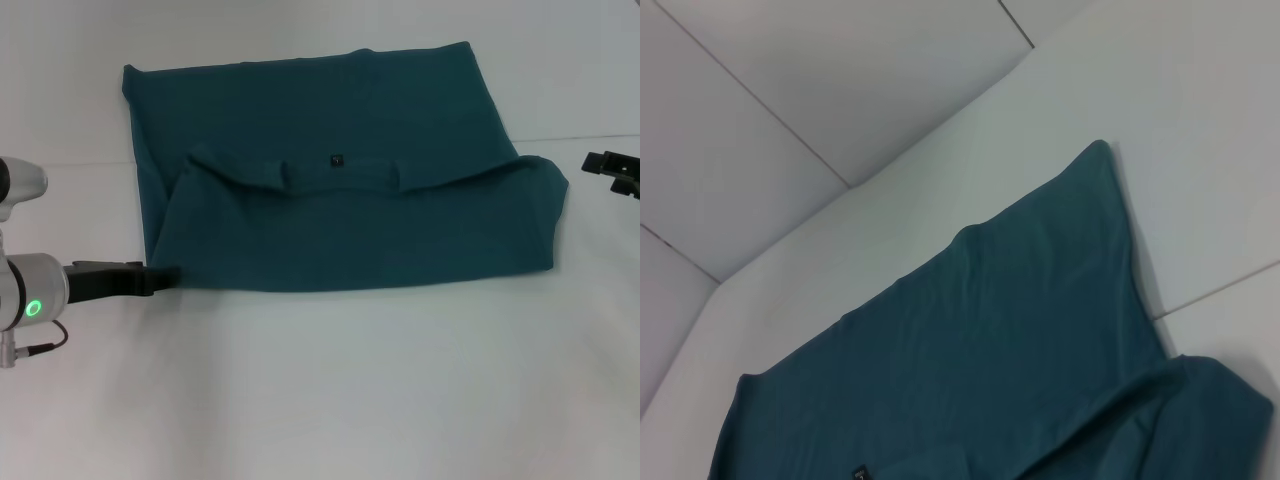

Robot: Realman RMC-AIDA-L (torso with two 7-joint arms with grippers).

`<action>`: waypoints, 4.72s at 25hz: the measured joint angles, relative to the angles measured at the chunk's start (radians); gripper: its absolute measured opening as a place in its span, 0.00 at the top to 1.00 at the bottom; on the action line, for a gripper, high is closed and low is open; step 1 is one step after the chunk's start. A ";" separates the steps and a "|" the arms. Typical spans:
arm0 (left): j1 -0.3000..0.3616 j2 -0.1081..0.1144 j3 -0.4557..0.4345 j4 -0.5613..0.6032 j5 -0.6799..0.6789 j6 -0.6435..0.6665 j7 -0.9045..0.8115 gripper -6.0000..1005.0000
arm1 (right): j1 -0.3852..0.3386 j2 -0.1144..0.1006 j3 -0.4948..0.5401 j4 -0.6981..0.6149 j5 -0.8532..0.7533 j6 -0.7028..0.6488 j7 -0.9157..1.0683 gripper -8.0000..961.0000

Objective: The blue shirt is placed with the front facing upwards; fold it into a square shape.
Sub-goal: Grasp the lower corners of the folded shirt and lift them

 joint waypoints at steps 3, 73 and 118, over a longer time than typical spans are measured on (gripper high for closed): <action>-0.009 0.000 0.001 0.015 0.002 -0.010 0.002 0.43 | 0.000 0.001 0.000 0.000 -0.001 0.005 0.000 0.22; -0.014 0.033 -0.102 -0.022 0.008 0.191 -0.044 0.92 | 0.181 0.044 -0.093 -0.075 -0.595 -0.113 0.246 0.21; 0.006 0.042 -0.244 -0.022 0.005 0.252 -0.035 0.92 | 0.185 0.057 -0.158 -0.133 -0.535 -0.103 0.242 0.94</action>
